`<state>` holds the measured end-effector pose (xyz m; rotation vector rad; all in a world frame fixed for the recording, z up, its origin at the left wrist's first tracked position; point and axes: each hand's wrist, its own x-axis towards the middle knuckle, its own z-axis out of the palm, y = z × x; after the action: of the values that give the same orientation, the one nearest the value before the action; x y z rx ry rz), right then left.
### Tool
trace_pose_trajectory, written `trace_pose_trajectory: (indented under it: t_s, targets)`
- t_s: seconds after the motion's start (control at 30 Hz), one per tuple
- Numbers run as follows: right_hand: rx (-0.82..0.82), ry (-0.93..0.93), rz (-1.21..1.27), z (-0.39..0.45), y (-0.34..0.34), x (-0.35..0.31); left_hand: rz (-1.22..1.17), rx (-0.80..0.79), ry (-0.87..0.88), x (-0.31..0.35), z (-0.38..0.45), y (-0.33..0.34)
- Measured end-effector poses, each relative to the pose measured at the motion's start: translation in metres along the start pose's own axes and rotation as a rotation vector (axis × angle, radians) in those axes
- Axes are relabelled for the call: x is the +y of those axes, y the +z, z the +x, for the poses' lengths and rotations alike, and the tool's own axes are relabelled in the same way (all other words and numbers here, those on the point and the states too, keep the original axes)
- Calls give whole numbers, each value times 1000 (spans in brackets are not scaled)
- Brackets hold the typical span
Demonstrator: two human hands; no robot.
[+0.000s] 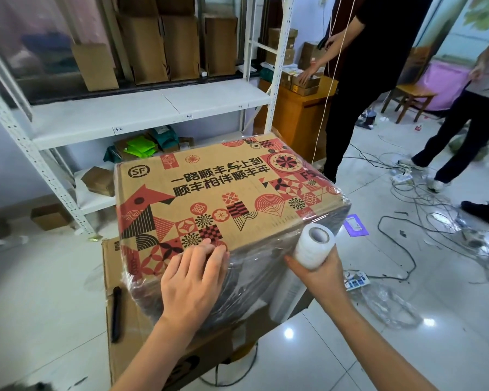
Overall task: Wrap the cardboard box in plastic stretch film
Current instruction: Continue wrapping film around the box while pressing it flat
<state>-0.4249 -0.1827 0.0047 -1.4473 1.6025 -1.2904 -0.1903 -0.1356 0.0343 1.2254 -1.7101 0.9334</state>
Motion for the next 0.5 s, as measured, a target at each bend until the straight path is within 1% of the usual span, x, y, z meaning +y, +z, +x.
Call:
trace_pose_trajectory:
  t_s: [0.13,0.3,0.5]
  targets:
    - [-42,6,73,-1,-8,1,37,-50,21,-4,2,-1]
    - [-176,5,150,-3,-24,5,14,-60,28,-3,1,-4]
    - [-168,65,187,0,-26,7,11,-53,6,0,2,-6]
